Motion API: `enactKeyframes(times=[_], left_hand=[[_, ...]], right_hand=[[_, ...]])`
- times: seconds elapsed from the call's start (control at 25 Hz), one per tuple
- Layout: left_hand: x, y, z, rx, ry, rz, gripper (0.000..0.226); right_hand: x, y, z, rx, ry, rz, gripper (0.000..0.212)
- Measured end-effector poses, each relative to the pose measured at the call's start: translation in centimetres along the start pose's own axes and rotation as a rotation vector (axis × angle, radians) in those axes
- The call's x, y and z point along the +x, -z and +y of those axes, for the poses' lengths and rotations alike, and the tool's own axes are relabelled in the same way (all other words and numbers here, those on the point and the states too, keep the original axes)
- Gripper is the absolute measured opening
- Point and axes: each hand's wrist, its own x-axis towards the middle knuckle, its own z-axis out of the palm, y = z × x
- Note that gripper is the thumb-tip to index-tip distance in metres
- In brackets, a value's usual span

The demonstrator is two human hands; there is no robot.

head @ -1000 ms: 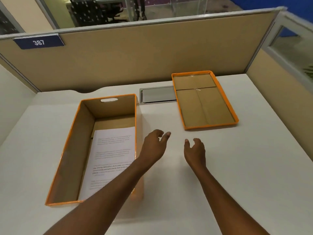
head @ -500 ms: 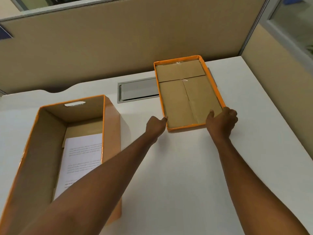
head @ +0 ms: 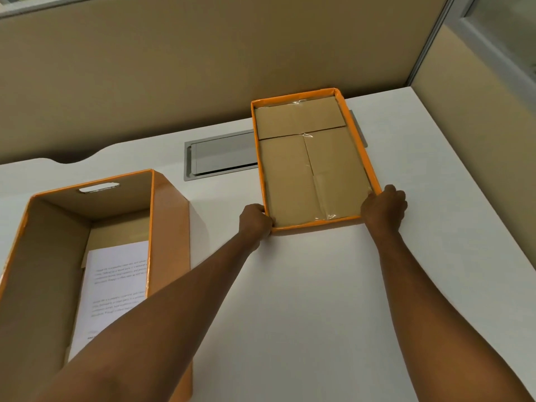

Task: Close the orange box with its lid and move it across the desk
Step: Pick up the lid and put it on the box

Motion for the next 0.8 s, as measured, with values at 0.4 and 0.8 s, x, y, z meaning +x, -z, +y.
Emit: enactKeyframes(times=[0.4, 0.8], left_hand=[[-5.5, 2.6, -3.9, -0.019, -0.056, 0.046, 0.026], [-17.8, 8.0, -2.8, 0.133, -0.274, 0.235, 0.06]], right_hand=[[-6.8, 3.2, 1.5, 0.212, -0.087, -0.014, 0.019], [-18.7, 10.4, 1.6, 0.447, 0.114, 0.224, 0.027]])
